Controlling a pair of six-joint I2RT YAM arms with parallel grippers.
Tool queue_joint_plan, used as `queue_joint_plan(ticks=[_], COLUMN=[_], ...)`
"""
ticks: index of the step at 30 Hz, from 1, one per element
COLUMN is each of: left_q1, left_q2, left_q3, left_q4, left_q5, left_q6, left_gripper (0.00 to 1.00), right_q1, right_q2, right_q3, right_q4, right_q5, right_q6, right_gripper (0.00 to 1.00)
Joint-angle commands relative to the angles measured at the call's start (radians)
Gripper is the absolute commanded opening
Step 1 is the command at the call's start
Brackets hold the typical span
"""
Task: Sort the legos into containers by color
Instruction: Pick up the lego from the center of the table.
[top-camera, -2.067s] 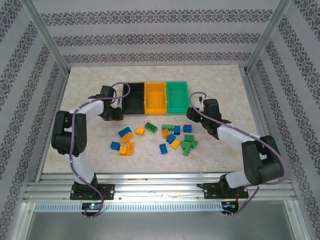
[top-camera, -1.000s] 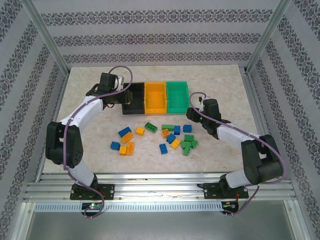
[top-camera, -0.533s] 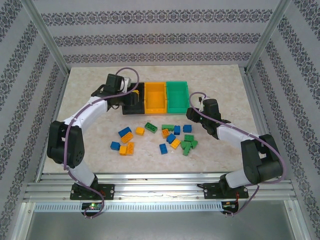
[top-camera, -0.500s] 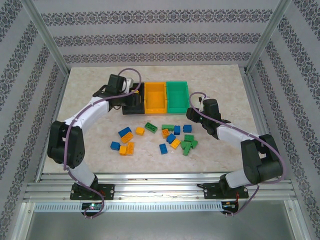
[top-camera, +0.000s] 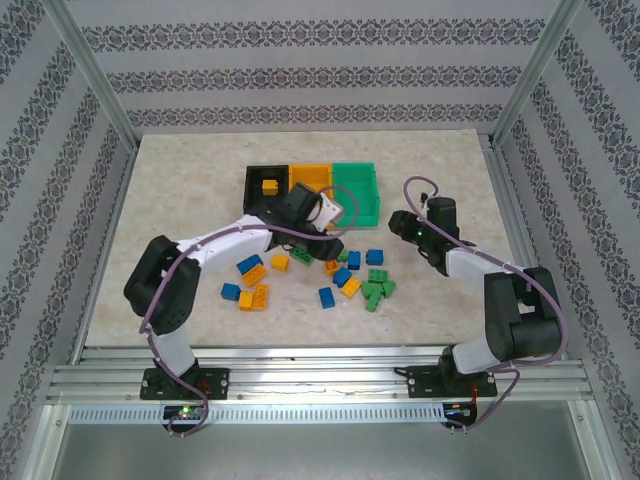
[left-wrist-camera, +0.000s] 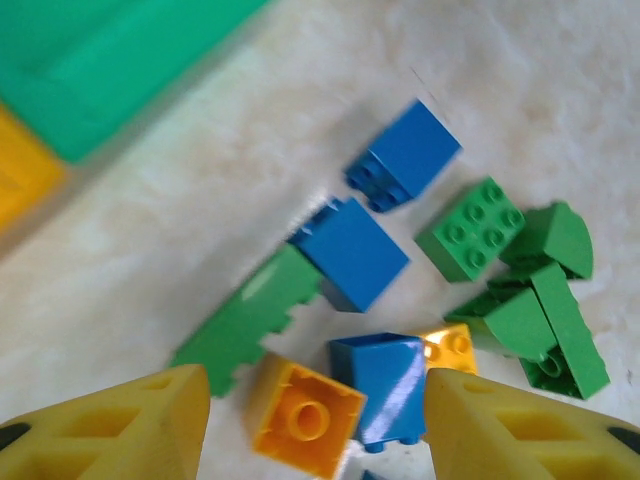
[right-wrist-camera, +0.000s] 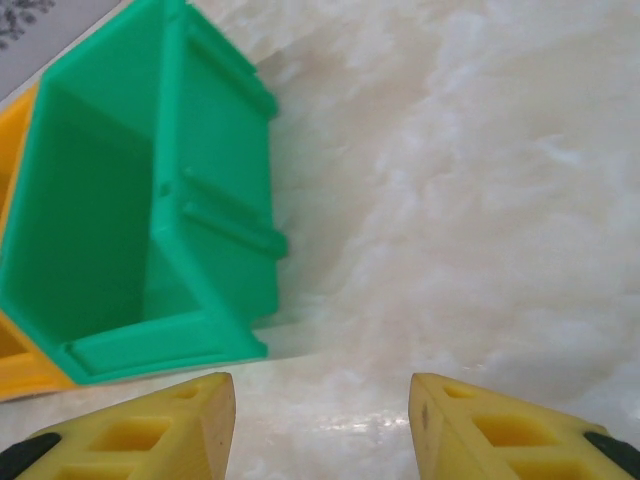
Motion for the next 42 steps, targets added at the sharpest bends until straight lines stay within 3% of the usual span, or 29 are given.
queue_joint_plan(ticks=[1, 8, 18, 26, 31, 42], left_q1=[-0.052, -0.112, -0.133, -0.122, -0.068, -0.014], left_q2=[0.045, 0.146, 0.261, 0.247, 0.180, 0.178], left_q3=[0.021, 0.132, 0.282, 0.264, 0.208, 0.203], left_q4=[0.014, -0.097, -0.184, -0.222, -0.176, -0.177], left_q5=[0.021, -0.061, -0.121, -0.318, -0.252, -0.284], left_q6=[0.087, 0.175, 0.178, 0.214, 0.190, 0.201], left_gripper=[0.58, 0.58, 0.59, 0.58, 0.57, 0.57], right_q1=[0.000, 0.000, 0.000, -0.001, -0.001, -0.001], right_q2=[-0.013, -0.008, -0.011, -0.004, 0.002, 0.020], right_q3=[-0.016, -0.014, -0.017, -0.013, -0.009, -0.002], right_q4=[0.032, 0.032, 0.035, 0.034, 0.034, 0.035], right_q5=[-0.032, -0.038, -0.034, -0.040, -0.046, -0.058], right_q6=[0.031, 0.033, 0.033, 0.037, 0.038, 0.047], right_gripper=[0.50, 0.50, 0.50, 0.50, 0.50, 0.50])
